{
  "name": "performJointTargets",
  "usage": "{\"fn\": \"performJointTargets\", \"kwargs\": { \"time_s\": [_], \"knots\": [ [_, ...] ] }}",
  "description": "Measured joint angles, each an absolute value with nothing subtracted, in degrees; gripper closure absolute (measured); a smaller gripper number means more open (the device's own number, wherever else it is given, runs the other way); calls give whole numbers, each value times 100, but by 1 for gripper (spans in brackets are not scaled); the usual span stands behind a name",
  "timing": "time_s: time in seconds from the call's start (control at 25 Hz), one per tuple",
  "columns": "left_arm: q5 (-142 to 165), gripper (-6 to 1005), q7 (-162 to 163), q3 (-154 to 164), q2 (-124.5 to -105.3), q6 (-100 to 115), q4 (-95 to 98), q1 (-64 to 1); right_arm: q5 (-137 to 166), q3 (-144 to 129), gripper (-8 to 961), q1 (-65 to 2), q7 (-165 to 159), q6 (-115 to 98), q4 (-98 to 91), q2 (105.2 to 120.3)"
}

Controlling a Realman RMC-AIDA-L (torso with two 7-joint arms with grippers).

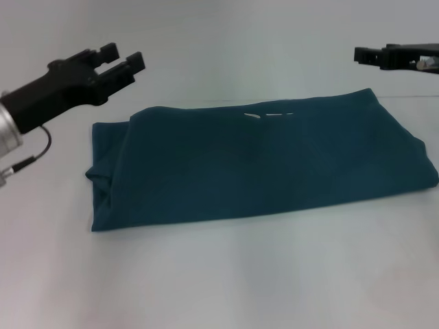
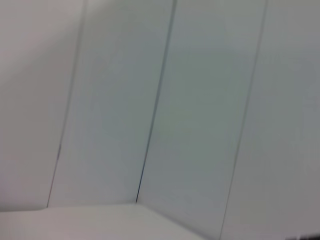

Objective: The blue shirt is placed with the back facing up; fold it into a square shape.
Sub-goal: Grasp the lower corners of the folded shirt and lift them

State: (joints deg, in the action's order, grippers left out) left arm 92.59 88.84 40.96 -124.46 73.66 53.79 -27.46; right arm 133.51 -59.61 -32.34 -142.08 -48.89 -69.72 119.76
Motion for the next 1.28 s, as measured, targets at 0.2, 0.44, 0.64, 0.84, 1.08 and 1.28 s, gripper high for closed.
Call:
{"fn": "performJointTargets", "kwargs": {
  "time_s": [0.2,0.44,0.64,0.84,1.08,1.28],
  "knots": [
    [8925,390,8855,4126,-12465,7583,5121,-2581,13039,-5675,265,-3181,-13643,-4910,-6717,11963],
    [7982,391,8852,3988,-12472,7126,4710,-2441,12284,-5403,266,-3038,-13215,-4951,-6544,11943],
    [7099,392,7660,3994,-12450,7658,4012,-2433,11993,-5289,266,-3065,-12869,-5001,-6304,11937],
    [7950,390,7617,4153,-12428,7809,4081,-2475,11978,-5310,267,-3167,-12189,-5253,-6211,11944],
    [8981,390,7719,4118,-12414,8096,4143,-2312,11885,-5302,267,-3052,-11840,-5790,-6199,11974],
    [10294,391,8300,3671,-12282,8259,4840,-2114,11285,-5372,267,-2732,-11669,-6237,-6093,12012]
  ]
}}
